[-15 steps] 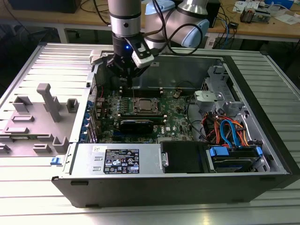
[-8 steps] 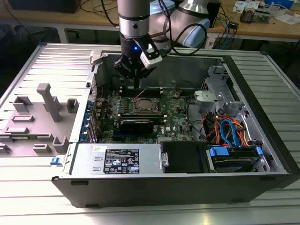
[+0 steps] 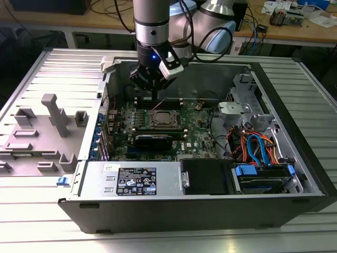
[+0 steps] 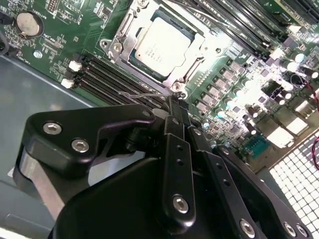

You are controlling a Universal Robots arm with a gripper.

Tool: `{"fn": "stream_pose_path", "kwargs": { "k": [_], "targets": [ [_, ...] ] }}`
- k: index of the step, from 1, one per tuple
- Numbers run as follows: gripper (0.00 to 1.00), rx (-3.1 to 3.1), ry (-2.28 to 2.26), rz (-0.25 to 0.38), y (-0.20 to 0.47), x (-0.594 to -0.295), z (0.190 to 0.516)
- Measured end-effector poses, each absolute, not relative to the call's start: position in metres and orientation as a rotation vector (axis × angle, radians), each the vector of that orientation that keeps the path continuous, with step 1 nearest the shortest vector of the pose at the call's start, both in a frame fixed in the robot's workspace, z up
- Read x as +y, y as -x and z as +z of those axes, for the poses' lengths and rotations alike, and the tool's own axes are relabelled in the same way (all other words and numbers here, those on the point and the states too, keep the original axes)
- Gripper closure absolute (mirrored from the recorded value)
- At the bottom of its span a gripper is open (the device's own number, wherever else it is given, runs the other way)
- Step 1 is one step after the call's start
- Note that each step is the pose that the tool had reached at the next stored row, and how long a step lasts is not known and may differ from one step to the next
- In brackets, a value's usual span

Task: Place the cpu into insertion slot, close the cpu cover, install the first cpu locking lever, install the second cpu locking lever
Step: 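Install the first cpu locking lever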

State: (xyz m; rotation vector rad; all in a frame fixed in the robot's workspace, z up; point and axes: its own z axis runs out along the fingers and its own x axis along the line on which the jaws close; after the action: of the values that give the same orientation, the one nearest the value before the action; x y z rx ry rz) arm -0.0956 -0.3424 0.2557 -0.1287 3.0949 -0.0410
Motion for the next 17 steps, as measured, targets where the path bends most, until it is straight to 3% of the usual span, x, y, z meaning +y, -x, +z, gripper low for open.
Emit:
{"fn": "stream_pose_path", "kwargs": {
  "k": [17],
  "targets": [
    [0.89, 3.097, 0.074, -0.043, 0.084, -0.337, 0.247]
  ]
}}
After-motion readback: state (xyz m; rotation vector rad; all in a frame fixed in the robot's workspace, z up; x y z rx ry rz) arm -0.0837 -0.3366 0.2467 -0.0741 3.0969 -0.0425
